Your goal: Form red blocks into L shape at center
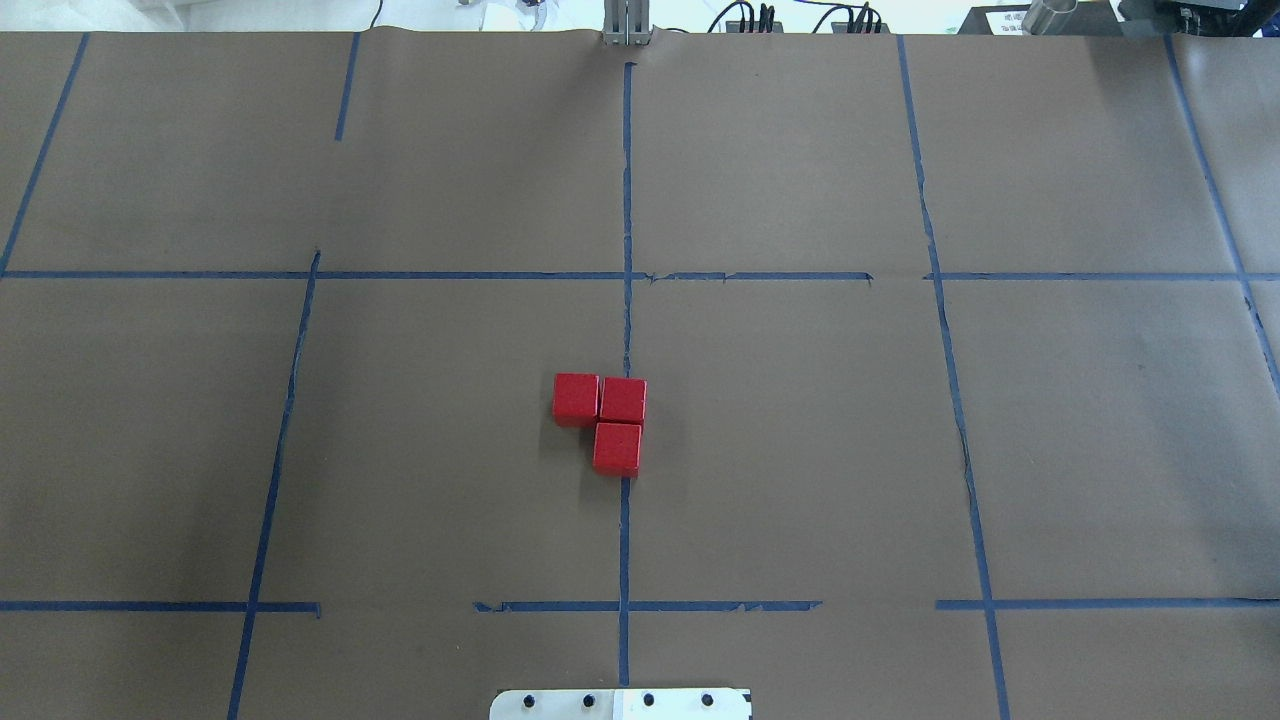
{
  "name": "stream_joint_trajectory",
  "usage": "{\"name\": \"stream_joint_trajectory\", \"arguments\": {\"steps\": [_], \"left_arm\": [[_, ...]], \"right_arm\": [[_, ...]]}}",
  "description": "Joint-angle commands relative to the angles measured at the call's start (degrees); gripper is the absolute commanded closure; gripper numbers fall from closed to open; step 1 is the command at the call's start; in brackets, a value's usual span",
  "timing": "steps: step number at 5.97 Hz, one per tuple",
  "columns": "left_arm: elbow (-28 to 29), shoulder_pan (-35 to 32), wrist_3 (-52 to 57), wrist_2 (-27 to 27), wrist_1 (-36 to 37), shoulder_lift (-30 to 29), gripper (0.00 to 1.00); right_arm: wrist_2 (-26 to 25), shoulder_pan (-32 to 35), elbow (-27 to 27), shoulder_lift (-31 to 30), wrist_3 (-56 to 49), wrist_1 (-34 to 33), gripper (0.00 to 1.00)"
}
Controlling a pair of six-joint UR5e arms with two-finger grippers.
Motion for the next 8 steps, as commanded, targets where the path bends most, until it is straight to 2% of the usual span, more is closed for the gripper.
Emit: {"name": "stream_joint_trajectory", "arguments": {"steps": [1,8], "left_arm": [[-0.07,0.16,0.13,0.27,-0.09,0.44,0.00],[-0.95,0.95,0.21,0.53,0.00,0.36,0.00]], "right_arm": [[0.07,0.00,0.22,-0.06,0.05,0.13,0.00],[0.16,0.00,0.40,-0.24,0.05,0.22,0.00]]}}
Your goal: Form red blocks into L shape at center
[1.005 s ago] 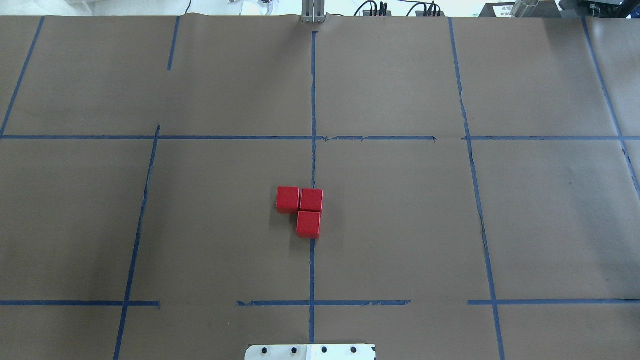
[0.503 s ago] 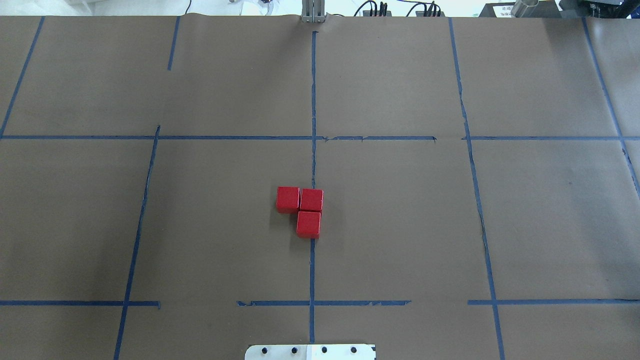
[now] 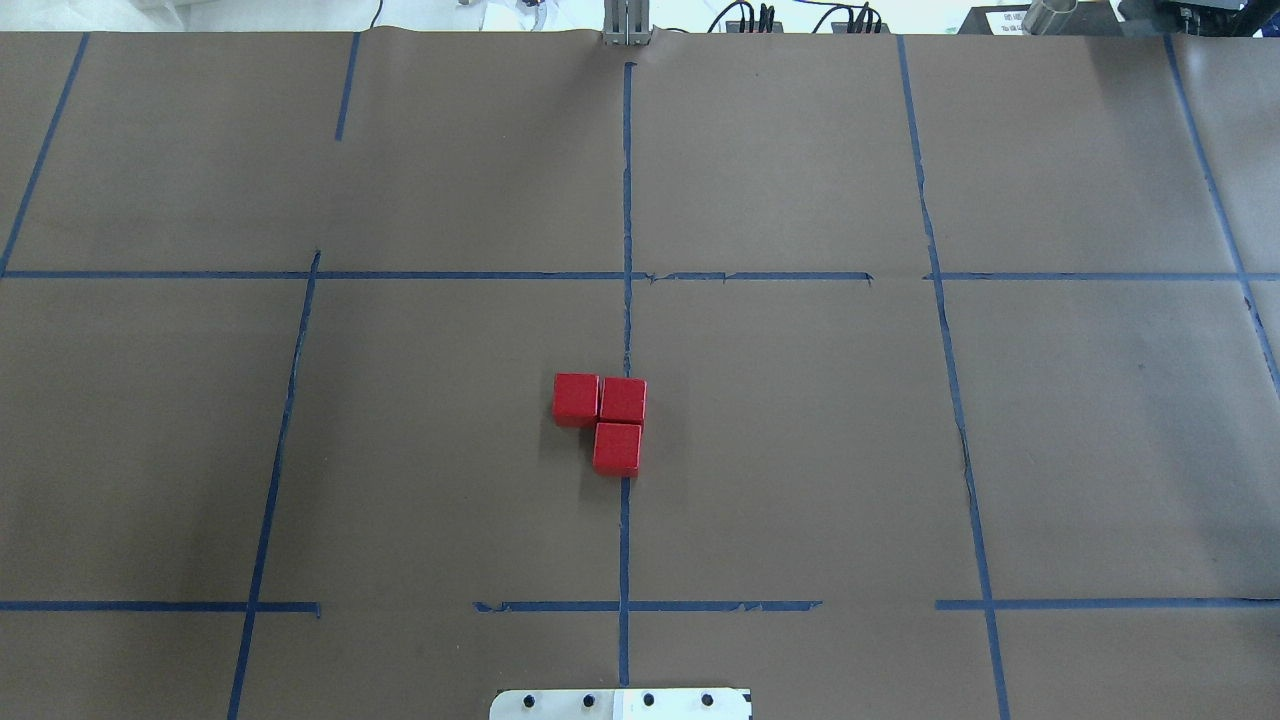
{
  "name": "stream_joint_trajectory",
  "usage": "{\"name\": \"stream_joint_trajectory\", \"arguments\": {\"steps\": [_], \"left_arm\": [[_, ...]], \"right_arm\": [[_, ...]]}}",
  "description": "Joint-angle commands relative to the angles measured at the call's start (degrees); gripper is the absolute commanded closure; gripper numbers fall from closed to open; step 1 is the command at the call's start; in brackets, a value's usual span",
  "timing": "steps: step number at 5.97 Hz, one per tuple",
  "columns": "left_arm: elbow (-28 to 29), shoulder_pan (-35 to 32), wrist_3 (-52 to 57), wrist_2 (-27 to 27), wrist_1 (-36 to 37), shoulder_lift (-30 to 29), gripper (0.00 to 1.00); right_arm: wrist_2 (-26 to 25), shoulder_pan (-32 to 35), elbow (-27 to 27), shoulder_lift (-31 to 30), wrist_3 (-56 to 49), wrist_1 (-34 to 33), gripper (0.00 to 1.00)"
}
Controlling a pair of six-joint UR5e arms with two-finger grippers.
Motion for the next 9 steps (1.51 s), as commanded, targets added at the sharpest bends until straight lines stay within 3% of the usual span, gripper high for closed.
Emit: {"name": "stream_joint_trajectory", "arguments": {"steps": [1,9], "left_arm": [[-0.15,0.13,0.00,0.01,0.11,0.04,0.00],[-1.11,0.13,0.00,-0.08,-0.07,1.18,0.00]], "right_arm": [[0.00,0.00,0.52,0.00,0.00,-0.09,0.00],[-0.08,0.00,1.58,-0.53,0.00,-0.35,0.00]]}}
